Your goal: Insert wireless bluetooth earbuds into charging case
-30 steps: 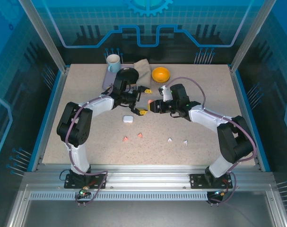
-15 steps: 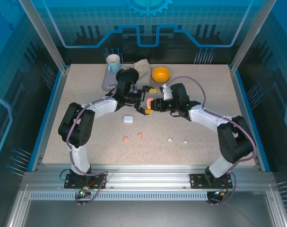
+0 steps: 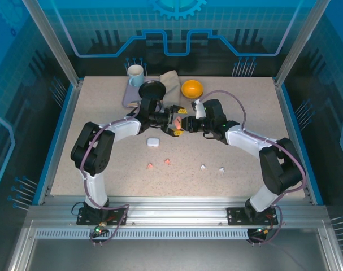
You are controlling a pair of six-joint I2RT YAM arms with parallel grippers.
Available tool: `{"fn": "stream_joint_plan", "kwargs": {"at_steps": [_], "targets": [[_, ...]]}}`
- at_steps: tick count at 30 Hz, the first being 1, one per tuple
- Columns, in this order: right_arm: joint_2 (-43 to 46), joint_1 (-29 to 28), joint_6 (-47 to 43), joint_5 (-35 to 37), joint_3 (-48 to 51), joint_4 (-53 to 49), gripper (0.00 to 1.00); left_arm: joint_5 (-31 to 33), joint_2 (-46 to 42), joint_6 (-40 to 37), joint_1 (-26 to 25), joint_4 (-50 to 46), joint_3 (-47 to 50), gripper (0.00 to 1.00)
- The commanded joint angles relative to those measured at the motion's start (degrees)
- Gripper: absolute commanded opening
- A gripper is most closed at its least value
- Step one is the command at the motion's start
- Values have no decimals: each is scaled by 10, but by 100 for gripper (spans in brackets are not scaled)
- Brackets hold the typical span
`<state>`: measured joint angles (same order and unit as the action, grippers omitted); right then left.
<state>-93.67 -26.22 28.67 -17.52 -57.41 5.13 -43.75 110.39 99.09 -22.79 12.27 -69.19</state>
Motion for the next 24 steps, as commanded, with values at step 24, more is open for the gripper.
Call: {"fn": "stream_joint_plan", "kwargs": {"at_steps": [24], "targets": [[-63,10,51,71,55,-21,21,123,58,-269,1,-294,-108,89]]}}
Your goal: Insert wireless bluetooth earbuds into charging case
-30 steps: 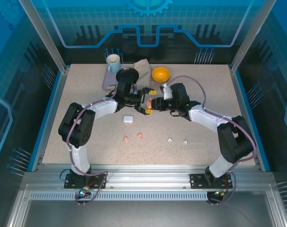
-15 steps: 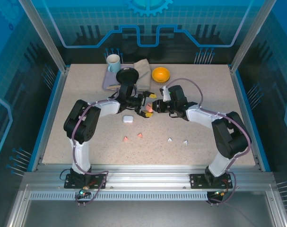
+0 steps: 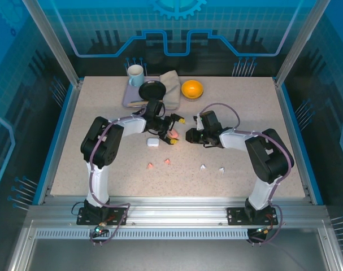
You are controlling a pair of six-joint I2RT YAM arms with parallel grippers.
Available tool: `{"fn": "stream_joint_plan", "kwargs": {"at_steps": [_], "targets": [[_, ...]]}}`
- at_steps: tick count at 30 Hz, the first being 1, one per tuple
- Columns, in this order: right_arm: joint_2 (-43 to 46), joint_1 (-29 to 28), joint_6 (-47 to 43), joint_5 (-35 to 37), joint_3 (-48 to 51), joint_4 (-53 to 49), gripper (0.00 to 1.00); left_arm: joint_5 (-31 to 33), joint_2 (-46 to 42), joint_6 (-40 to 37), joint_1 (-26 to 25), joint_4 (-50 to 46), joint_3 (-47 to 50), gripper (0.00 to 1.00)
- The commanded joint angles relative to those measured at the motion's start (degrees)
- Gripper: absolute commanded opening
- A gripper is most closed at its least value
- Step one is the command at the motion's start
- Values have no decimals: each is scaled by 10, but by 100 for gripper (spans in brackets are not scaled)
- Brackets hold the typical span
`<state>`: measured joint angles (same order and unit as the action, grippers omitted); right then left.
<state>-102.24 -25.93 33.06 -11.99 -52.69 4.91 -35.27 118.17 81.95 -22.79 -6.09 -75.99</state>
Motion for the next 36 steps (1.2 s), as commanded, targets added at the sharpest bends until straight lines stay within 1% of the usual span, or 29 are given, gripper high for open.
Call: {"fn": "stream_joint_plan", "kwargs": {"at_steps": [1,3,4,5,7,8,10,12,17,24,30,36], "targets": [[33,8,8,19,8,-30,22,53,-27,-122,1,-134,-55,89],[50,9,9,25,8,-49,26,83,-39,-167,0,-183,-86,90],[56,8,4,25,3,-62,31,91,-45,-185,1,-198,-100,91],[60,6,-1,24,-2,-74,38,97,-48,-199,1,-210,-112,92],[60,-1,-24,26,-24,-107,59,108,-52,-227,4,-238,-145,93],[56,-6,-36,29,-38,-127,65,114,-52,-238,5,-251,-160,94],[37,-20,-66,43,-80,-177,72,126,-53,-256,14,-278,-188,97],[13,-34,-87,58,-124,-224,75,132,-58,-265,29,-295,-202,99],[-63,-66,-120,99,-237,-322,78,135,-86,-273,86,-308,-195,99],[-169,-109,-142,159,-385,-438,77,124,-125,-277,159,-304,-161,99],[-233,-125,-140,190,-461,-490,75,112,-139,-276,184,-291,-134,99],[-280,-129,-134,207,-516,-523,69,103,-144,-276,187,-277,-111,99]]}}
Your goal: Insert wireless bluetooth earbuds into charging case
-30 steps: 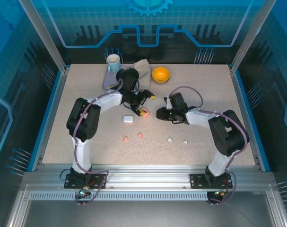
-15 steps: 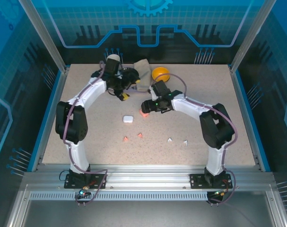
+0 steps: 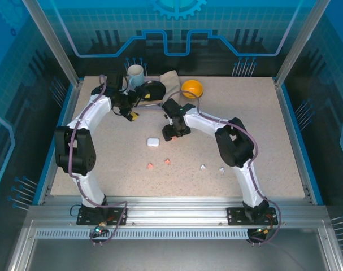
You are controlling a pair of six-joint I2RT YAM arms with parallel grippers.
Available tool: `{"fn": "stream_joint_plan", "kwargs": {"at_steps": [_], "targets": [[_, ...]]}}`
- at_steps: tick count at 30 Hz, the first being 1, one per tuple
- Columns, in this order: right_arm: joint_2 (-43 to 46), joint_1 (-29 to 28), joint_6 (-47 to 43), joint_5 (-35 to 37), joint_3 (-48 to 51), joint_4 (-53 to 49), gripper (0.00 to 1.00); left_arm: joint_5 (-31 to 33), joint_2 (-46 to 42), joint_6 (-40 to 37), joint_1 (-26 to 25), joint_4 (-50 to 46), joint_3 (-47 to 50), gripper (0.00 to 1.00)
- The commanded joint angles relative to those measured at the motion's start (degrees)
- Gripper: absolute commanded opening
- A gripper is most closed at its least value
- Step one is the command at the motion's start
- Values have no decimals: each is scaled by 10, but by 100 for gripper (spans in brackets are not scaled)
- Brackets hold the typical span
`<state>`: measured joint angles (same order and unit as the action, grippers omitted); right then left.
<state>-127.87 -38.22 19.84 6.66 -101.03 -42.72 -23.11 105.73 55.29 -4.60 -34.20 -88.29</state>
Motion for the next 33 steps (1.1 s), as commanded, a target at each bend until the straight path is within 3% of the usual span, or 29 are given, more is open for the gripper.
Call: {"fn": "stream_joint_plan", "kwargs": {"at_steps": [1,10,16,20,24,33], "targets": [[-30,-7,-1,22,-42,-52,68,-18,-21,-8,6,7,15,99],[-95,-15,5,28,-117,-94,61,-24,-23,-4,6,20,31,99],[-98,-12,13,17,-115,-98,36,-26,-28,-10,6,19,37,99],[-34,4,34,-3,-45,-43,30,-28,-34,-13,6,20,45,99],[58,36,66,-75,71,69,29,-51,-36,3,5,43,67,99],[241,79,114,-172,293,325,28,-117,-29,106,-36,125,115,99]]}}
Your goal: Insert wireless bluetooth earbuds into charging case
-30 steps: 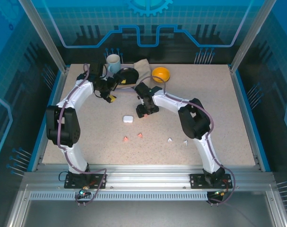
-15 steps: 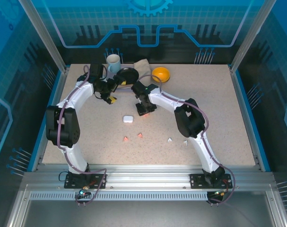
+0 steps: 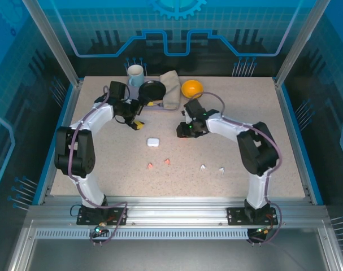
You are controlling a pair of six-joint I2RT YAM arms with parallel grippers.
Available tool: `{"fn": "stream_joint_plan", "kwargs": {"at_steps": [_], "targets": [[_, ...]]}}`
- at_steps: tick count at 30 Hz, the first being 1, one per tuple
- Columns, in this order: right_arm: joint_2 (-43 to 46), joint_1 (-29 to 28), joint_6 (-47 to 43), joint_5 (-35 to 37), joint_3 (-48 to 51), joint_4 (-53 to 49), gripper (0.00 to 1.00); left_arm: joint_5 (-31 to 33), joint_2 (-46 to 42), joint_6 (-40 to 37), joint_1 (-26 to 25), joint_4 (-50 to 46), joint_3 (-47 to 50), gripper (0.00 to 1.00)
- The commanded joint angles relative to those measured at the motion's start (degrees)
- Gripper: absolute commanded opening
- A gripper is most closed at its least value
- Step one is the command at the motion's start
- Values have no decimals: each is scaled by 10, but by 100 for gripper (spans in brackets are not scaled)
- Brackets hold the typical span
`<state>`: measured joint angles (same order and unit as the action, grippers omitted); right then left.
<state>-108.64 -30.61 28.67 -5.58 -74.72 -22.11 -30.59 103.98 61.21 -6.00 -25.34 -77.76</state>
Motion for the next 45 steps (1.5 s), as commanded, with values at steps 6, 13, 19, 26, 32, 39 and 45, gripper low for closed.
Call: {"fn": "stream_joint_plan", "kwargs": {"at_steps": [6,13,19,26,32,39,45], "targets": [[141,17,40,-91,125,246,28,-82,8,175,-71,146,35,99],[192,30,36,-109,163,282,27,-109,38,286,-115,253,29,99],[199,34,39,-101,175,292,26,-124,55,341,-141,308,22,99],[194,38,40,-97,174,295,26,-125,56,383,-159,363,42,98],[185,48,46,-87,180,292,26,-115,59,358,-158,348,45,94],[178,78,88,-16,175,195,48,-57,22,180,-111,170,4,99],[80,71,22,-11,32,51,77,6,-4,32,-77,21,-47,99]]}}
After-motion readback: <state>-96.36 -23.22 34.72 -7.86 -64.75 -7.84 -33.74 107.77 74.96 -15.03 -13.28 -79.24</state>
